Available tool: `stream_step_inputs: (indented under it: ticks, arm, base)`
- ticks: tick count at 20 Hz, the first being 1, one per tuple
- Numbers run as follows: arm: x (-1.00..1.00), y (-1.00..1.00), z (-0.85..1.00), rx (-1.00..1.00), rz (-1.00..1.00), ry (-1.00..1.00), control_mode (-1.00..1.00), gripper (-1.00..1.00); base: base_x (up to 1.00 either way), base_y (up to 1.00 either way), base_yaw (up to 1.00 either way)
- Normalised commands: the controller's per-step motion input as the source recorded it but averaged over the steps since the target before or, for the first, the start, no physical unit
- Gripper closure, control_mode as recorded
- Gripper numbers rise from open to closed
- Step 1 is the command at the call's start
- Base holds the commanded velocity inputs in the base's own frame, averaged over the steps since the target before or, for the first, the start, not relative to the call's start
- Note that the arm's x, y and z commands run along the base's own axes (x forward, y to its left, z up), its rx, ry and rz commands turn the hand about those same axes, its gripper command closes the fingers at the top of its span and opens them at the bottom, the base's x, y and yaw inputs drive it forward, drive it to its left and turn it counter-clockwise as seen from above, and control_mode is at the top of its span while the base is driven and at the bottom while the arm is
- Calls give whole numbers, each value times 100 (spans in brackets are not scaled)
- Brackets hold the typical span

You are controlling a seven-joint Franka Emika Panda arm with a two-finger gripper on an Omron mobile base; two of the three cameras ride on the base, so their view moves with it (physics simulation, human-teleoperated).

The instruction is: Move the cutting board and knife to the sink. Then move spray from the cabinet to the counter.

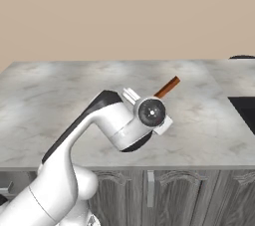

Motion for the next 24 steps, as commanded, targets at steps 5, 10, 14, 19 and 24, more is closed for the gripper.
stream_step_inputs:
  ticks: [5,10,14,19,24]
  arm:
    - [0,0,0,0,0,0,-100,100]
    - [0,0,0,0,0,0,-100,100]
    - [-39,-32,-25,-4,0,1,100,100]
    - [0,0,0,0,0,0,100,100]
    - [0,0,0,0,0,0,100,100]
  base:
    - [0,0,0]
    - [0,0,0]
    - [-11,-15,0]
    - [-29,-72,0]
    - [13,-92,-1]
